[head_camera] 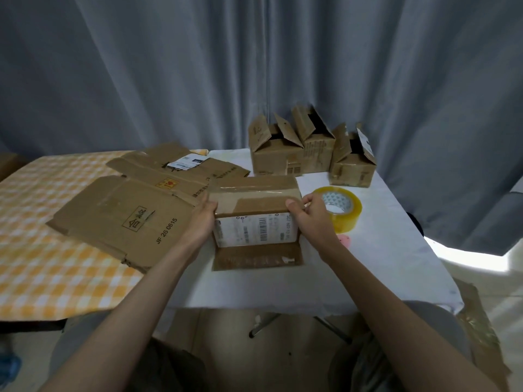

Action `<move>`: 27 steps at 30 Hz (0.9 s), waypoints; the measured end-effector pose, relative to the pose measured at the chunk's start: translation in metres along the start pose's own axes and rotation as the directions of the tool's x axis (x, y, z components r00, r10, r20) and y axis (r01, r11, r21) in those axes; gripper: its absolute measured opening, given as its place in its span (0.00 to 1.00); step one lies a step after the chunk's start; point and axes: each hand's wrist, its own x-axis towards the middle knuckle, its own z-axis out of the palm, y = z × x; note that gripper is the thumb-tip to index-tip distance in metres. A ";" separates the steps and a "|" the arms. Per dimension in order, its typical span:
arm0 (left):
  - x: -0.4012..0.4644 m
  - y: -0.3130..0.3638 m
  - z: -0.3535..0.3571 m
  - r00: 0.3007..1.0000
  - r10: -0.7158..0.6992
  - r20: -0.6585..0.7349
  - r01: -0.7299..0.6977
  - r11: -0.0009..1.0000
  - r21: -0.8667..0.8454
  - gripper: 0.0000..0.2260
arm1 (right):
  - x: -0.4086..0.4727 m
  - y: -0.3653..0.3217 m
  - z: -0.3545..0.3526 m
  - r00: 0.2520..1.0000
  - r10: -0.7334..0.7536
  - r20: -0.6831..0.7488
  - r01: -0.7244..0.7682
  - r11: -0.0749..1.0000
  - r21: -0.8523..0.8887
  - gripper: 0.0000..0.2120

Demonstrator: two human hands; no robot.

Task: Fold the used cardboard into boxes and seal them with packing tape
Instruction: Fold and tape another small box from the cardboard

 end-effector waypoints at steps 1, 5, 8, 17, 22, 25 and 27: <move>0.002 0.003 0.000 1.000 -0.001 -0.016 0.002 0.999 0.050 0.22 | 0.000 -0.001 -0.001 1.000 0.009 0.009 -0.009 1.000 0.012 0.18; -0.001 0.026 0.014 0.956 0.273 -0.104 -0.176 0.823 0.540 0.25 | 0.000 -0.001 -0.005 0.998 0.032 0.050 -0.032 0.999 0.002 0.18; -0.005 0.045 0.045 0.857 0.508 0.084 -0.412 0.578 0.705 0.23 | 0.005 -0.003 -0.016 0.996 -0.001 0.088 0.005 0.999 -0.043 0.17; 0.006 0.063 0.072 0.837 0.407 0.365 -0.520 0.386 0.762 0.21 | 0.043 0.043 -0.077 0.988 0.050 0.148 0.087 0.613 -0.785 0.28; 0.008 0.083 0.084 0.863 0.373 0.339 -0.475 0.373 0.797 0.19 | 0.042 0.053 -0.081 0.992 -0.107 0.062 0.119 0.679 -0.724 0.22; 0.016 0.105 0.096 0.869 0.354 0.346 -0.474 0.396 0.787 0.14 | 0.033 0.047 -0.087 0.983 -0.163 -0.087 0.104 0.876 -0.470 0.19; 0.023 0.111 0.099 0.847 0.370 0.382 -0.530 0.535 0.658 0.06 | 0.025 0.041 -0.093 0.965 -0.223 -0.140 0.156 0.912 -0.380 0.18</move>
